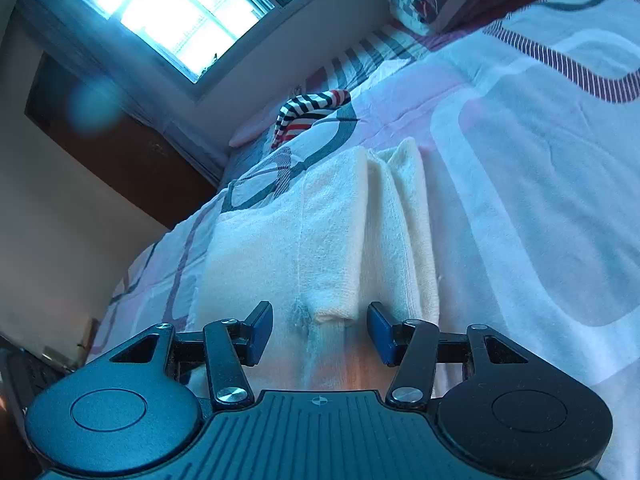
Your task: Fold small clothes
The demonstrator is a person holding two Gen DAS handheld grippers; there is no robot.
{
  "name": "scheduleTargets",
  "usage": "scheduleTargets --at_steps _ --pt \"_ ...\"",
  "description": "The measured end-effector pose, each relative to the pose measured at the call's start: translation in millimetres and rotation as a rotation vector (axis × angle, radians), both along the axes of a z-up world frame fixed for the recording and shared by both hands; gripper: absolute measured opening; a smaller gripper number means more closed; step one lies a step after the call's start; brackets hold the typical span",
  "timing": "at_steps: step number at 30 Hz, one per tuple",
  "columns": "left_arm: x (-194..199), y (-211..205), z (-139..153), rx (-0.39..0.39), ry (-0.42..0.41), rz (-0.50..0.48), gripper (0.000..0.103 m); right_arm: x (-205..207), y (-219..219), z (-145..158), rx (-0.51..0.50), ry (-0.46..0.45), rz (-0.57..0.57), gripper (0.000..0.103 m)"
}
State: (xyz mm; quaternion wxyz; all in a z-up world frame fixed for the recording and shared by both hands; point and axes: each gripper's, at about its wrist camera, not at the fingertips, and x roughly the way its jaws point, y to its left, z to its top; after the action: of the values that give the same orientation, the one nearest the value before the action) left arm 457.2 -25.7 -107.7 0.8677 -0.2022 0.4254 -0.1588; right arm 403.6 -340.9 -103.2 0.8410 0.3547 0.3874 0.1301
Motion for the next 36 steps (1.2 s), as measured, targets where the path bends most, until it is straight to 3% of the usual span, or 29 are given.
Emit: scheduleTargets --at_steps 6,8,11,14,17,20,24,32,36 --pt "0.9 -4.4 3.7 0.030 -0.006 -0.017 0.055 12.5 5.7 -5.0 0.005 0.017 0.023 0.052" --pt "0.0 -5.4 12.7 0.073 -0.051 -0.018 0.054 17.2 11.2 -2.6 -0.030 0.019 0.040 0.035" --pt "0.2 -2.1 18.7 0.054 -0.098 -0.021 0.051 20.0 18.3 -0.8 -0.086 0.015 0.070 0.020" --pt "9.7 -5.8 12.3 0.073 -0.067 -0.051 0.052 18.3 25.8 4.5 -0.155 -0.013 0.089 0.015" --pt "10.6 -10.6 18.4 0.071 -0.074 -0.073 0.049 11.1 27.5 20.0 -0.223 -0.067 0.094 0.014" --pt "11.0 -22.5 22.5 0.078 -0.081 -0.113 0.051 2.0 13.3 31.3 -0.225 -0.092 0.063 0.014" --pt "14.4 -45.0 14.7 0.151 -0.061 -0.165 0.052 6.2 2.2 2.1 -0.197 0.009 0.051 0.014" --pt "18.2 -45.5 10.3 0.138 -0.043 -0.185 0.053 -5.9 -6.9 4.5 -0.195 -0.001 0.030 0.013" --pt "21.3 -48.8 6.0 0.166 -0.042 -0.190 0.062 -7.9 -9.2 -1.3 -0.173 -0.005 0.014 0.013"
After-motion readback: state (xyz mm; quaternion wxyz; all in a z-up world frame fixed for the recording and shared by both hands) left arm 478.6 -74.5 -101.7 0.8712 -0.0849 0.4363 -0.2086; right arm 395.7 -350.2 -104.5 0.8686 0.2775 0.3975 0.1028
